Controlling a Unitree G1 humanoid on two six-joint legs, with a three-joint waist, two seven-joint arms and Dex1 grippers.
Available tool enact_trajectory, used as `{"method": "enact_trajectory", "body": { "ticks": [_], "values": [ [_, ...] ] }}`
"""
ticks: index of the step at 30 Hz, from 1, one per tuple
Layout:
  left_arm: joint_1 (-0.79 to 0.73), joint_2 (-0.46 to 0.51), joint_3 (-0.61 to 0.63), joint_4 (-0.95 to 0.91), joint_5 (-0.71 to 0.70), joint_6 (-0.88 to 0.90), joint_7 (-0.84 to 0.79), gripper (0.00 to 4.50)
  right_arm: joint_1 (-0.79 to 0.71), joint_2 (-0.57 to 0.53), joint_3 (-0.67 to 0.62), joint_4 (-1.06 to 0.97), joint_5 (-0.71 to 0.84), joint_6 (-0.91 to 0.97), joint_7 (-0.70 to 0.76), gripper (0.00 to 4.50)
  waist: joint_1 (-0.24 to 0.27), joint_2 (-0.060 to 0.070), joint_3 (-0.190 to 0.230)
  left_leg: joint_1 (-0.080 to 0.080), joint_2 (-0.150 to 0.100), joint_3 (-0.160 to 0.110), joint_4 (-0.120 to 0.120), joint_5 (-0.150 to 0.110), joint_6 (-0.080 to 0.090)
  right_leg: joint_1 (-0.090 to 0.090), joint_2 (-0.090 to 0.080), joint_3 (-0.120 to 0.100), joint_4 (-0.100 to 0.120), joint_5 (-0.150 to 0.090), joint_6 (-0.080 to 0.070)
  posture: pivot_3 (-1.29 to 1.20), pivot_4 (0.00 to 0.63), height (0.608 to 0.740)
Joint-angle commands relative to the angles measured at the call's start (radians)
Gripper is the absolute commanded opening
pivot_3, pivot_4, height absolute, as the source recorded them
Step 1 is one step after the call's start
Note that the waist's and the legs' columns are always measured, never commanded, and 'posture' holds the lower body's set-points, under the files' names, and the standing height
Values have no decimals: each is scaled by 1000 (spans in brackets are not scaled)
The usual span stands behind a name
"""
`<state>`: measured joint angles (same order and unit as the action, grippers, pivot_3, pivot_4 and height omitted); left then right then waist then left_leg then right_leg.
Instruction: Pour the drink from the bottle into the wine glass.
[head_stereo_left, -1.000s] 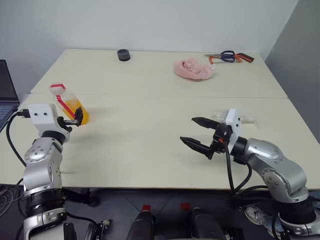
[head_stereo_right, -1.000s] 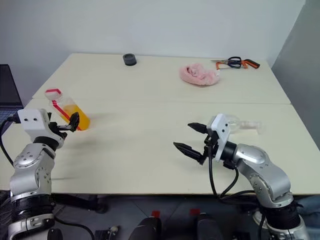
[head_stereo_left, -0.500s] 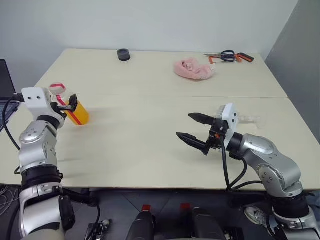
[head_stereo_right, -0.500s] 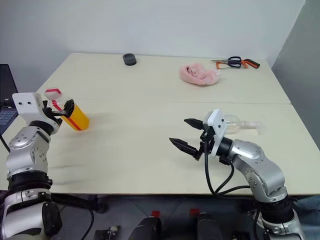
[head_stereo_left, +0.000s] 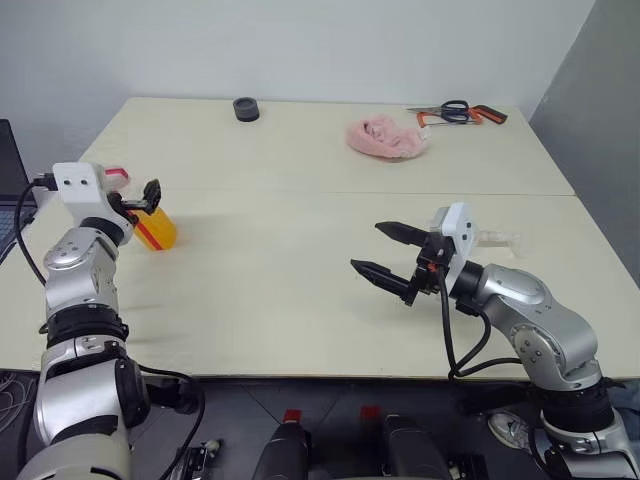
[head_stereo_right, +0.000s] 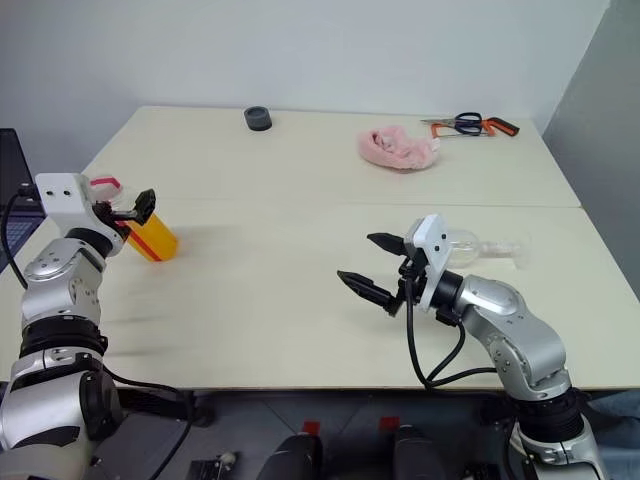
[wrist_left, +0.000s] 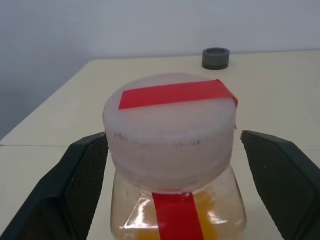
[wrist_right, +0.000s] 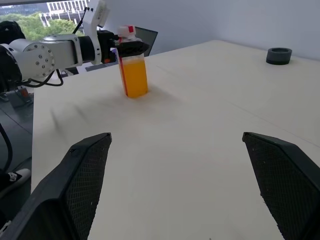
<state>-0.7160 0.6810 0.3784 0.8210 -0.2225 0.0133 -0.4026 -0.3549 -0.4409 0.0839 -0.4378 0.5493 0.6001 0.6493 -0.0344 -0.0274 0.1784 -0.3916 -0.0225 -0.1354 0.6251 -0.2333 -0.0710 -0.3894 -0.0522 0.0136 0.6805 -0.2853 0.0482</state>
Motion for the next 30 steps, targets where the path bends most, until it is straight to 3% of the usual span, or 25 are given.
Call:
{"method": "enact_trajectory", "body": {
  "ticks": [1, 22, 30],
  "values": [
    [20, 1, 10, -52, -10, -14, 9, 4476, -8, 0, -10, -38, 5, -7, -4, 4500, 0, 0, 0, 0, 0, 0, 0, 0, 0, 0, 0, 0, 0, 0, 0, 0, 150, 740],
    [19, -6, 10, -69, -24, -3, 16, 4476, -2, 12, -10, -30, 0, -15, -18, 4500, 1, 0, 0, 0, 0, 0, 0, 0, 0, 0, 0, 0, 0, 0, 0, 0, 150, 740],
    [36, -8, 16, -73, -29, 4, 34, 2061, -4, 21, -13, -30, 8, -11, -21, 4500, 1, 0, 0, 0, 0, 0, 0, 0, 0, 0, 0, 0, 0, 0, 0, 0, 150, 740]
  ]
}}
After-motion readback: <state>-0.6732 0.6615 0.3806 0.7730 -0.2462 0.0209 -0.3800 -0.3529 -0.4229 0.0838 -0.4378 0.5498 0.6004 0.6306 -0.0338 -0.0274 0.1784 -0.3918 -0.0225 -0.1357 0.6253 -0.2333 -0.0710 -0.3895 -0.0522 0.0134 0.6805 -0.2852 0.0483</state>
